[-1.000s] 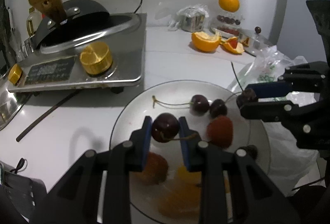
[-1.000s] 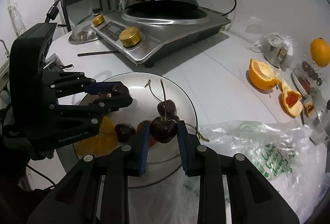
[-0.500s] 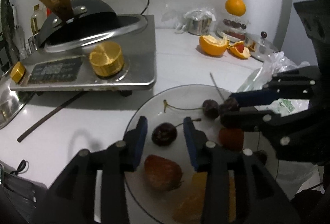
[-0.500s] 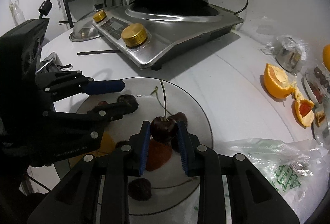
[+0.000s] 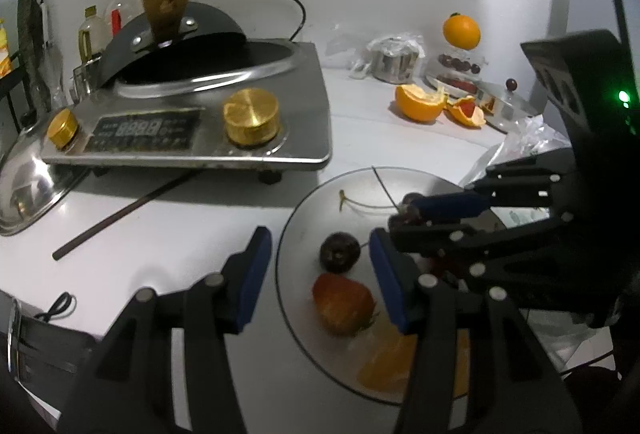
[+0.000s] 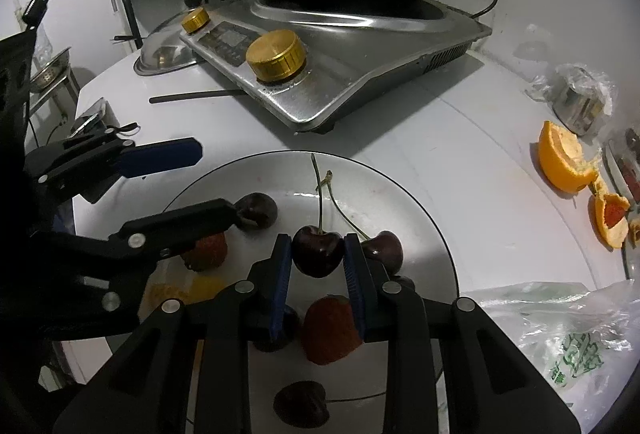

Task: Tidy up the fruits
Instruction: 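Lower the cherry onto the plate and open the right tool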

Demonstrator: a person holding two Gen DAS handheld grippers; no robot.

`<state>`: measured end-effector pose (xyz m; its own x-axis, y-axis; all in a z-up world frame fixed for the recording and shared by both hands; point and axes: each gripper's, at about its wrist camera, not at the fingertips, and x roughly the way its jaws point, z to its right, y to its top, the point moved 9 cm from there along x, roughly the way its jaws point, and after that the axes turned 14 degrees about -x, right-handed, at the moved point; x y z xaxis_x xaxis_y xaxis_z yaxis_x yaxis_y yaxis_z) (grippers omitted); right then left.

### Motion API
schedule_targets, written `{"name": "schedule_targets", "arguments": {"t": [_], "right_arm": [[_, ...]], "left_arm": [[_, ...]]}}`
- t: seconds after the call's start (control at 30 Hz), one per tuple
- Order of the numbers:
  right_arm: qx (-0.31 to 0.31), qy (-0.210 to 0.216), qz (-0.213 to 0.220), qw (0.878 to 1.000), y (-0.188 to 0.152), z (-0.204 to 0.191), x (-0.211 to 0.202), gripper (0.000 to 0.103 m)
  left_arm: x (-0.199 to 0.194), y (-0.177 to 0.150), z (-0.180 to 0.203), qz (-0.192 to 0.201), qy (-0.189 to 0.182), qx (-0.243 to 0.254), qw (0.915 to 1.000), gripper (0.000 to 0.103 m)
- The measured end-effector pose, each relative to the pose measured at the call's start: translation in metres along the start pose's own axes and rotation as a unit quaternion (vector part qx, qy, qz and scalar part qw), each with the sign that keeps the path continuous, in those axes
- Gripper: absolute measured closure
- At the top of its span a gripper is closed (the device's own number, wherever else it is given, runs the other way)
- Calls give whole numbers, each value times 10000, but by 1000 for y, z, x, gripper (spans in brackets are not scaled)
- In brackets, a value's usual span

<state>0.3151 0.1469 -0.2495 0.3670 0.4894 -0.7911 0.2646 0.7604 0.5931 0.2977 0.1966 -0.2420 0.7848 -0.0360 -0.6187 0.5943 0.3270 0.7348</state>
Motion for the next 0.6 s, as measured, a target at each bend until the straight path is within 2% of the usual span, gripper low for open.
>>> {"name": "schedule_targets", "arguments": {"t": [0.27, 0.6], "right_arm": [[50, 6, -58, 10000, -2, -3, 3, 75], [139, -36, 31, 9999, -2, -4, -13, 73]], "left_arm": [[-11, -6, -3, 19, 40, -56, 10000, 50], [-34, -5, 13, 187, -146, 77, 9997, 49]]}}
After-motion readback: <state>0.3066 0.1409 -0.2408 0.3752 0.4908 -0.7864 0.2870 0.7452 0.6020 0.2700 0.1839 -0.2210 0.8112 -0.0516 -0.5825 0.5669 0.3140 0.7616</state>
